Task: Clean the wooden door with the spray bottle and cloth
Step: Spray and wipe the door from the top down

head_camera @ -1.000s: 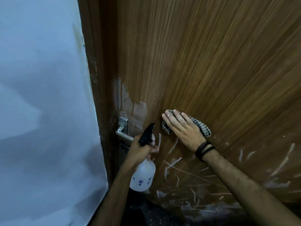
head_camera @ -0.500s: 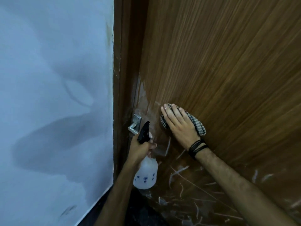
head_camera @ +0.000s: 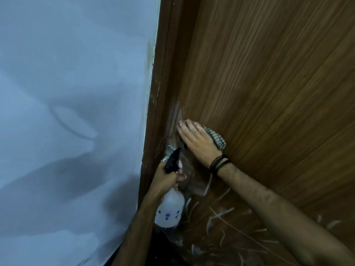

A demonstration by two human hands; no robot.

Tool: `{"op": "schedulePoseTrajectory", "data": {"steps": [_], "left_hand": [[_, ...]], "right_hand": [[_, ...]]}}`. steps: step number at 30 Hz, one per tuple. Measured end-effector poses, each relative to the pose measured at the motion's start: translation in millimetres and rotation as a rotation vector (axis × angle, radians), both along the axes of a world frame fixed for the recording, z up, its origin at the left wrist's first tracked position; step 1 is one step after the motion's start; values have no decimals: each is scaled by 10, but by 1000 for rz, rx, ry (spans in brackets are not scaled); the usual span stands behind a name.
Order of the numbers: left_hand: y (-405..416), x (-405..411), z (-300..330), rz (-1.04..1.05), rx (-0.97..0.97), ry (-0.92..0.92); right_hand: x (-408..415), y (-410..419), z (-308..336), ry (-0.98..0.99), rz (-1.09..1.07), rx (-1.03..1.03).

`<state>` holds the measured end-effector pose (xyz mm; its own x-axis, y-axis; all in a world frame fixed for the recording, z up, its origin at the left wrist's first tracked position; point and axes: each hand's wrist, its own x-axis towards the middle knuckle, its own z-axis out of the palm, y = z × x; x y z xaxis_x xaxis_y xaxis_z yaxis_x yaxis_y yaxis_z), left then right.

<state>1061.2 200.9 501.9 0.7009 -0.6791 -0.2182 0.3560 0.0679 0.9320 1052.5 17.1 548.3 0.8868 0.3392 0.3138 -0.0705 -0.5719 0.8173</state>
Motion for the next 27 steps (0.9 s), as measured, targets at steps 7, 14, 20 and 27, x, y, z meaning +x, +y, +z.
{"op": "schedulePoseTrajectory", "data": {"steps": [7, 14, 20, 27], "left_hand": [[113, 215, 20, 11, -15, -43], [138, 328, 84, -10, -6, -60], [156, 407, 87, 2, 19, -45], [172, 481, 120, -64, 4, -49]], "right_hand": [[-183, -81, -256, 192, -27, 8], [390, 119, 512, -293, -15, 232], [334, 103, -14, -7, 12, 36], [208, 70, 10, -71, 2, 139]]}}
